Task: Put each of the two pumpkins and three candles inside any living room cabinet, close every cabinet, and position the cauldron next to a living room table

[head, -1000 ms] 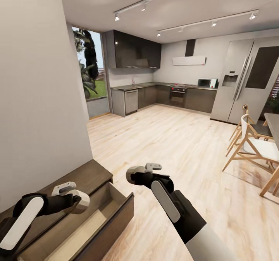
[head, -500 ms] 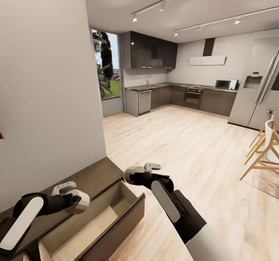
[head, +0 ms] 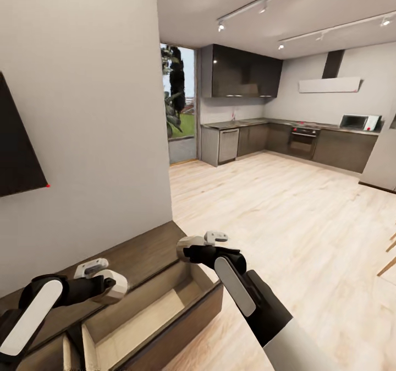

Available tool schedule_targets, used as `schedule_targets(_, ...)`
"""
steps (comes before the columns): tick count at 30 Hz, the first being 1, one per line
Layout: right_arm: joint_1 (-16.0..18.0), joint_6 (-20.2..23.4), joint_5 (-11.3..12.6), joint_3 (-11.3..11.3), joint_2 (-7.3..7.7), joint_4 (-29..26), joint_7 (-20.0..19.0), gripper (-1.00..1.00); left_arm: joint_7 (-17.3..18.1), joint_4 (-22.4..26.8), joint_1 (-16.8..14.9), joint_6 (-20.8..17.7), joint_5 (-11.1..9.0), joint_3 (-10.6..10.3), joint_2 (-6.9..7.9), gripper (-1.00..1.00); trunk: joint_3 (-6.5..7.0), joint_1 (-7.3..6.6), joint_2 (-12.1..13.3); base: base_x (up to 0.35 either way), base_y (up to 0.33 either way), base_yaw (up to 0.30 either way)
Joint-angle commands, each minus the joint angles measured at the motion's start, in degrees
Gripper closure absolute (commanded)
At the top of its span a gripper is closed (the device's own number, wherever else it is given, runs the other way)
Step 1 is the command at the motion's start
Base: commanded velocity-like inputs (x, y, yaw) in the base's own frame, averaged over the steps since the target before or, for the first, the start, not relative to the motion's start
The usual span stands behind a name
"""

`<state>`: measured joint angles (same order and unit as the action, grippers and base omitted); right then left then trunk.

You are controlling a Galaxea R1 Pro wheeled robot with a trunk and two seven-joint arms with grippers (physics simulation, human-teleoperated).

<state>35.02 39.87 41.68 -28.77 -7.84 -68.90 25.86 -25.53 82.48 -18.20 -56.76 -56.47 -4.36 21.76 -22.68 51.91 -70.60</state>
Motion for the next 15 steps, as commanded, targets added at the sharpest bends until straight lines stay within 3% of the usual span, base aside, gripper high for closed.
schedule_targets(1, 0.1, 0.0, 0.5, -0.1, 0.02, -0.1, 0.6, 1.00, -0.6, 0.0, -0.1, 0.0, -0.7, -0.1, 0.04, 1.00, -0.06, 0.01, 0.0, 0.134, -0.148, 0.287)
schedule_targets(15, 0.1, 0.0, 0.5, -0.1, 0.02, -0.1, 0.6, 1.00, -0.7, 0.0, -0.1, 0.0, -0.6, -0.1, 0.04, 1.00, -0.06, 0.01, 0.0, 0.066, -0.071, 0.287)
